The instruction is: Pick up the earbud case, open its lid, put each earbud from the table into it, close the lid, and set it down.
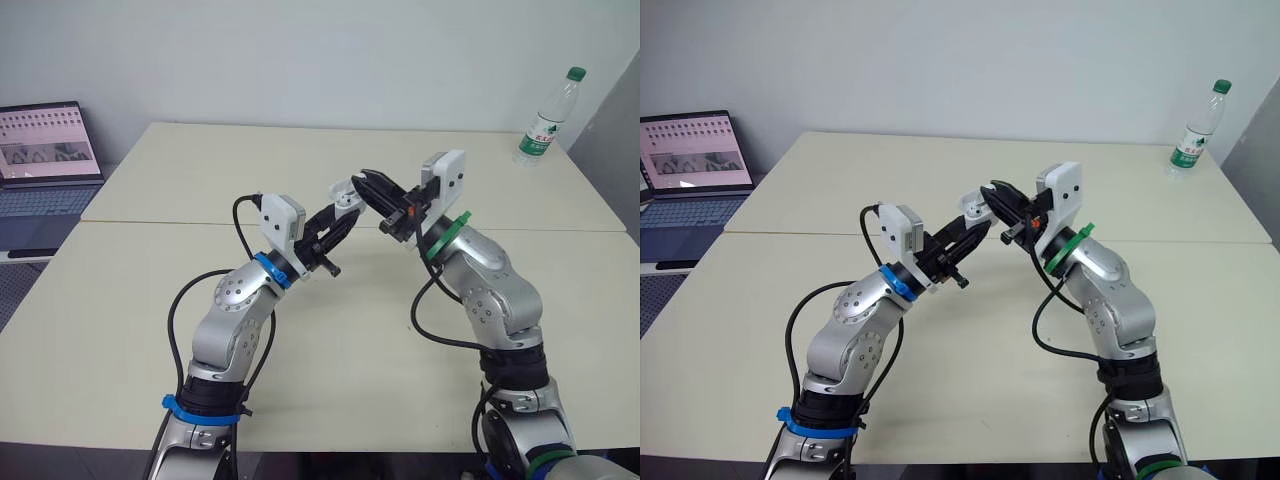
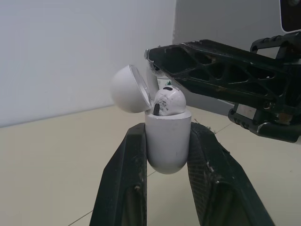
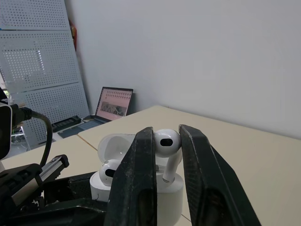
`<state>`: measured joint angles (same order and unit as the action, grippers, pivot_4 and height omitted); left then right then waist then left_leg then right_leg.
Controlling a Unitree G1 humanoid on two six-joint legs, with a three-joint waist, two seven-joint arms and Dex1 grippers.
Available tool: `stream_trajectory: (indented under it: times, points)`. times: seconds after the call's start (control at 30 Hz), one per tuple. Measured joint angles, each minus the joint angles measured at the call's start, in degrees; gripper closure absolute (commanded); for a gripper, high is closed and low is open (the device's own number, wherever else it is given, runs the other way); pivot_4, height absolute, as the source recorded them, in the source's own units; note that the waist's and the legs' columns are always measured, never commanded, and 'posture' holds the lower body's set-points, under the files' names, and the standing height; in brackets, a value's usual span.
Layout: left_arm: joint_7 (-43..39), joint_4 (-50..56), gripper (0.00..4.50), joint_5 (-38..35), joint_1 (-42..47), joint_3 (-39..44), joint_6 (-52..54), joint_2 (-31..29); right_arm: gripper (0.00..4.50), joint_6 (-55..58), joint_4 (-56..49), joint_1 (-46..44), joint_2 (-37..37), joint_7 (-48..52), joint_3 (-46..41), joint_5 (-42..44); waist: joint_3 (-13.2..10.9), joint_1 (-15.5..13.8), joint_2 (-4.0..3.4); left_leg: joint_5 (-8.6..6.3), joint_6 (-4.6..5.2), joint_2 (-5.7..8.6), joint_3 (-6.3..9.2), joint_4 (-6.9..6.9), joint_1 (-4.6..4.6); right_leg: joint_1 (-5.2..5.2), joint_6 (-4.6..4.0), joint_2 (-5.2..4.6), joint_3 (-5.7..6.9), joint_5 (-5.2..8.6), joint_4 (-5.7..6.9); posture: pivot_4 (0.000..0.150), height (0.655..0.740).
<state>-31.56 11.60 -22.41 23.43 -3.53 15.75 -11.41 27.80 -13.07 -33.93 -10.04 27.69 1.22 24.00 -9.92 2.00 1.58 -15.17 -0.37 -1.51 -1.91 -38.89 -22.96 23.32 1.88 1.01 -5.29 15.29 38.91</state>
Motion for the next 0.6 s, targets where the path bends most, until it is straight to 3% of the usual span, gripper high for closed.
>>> stream_trajectory:
  times: [0.6]
  points:
    - [-0.29,-0.24,3.70,0.24,0.00,-0.50,0.00,0.18,4.13,0.31,-0.84,1.87,-1.61,0.99,0.19,1.32,-0.01,0.00,0.01,0.00,0.00,-0.01,0.00,0.02,-0.01,0.00,0.01,0.00,-0.03,0.01,-0.04,0.150,0.7400]
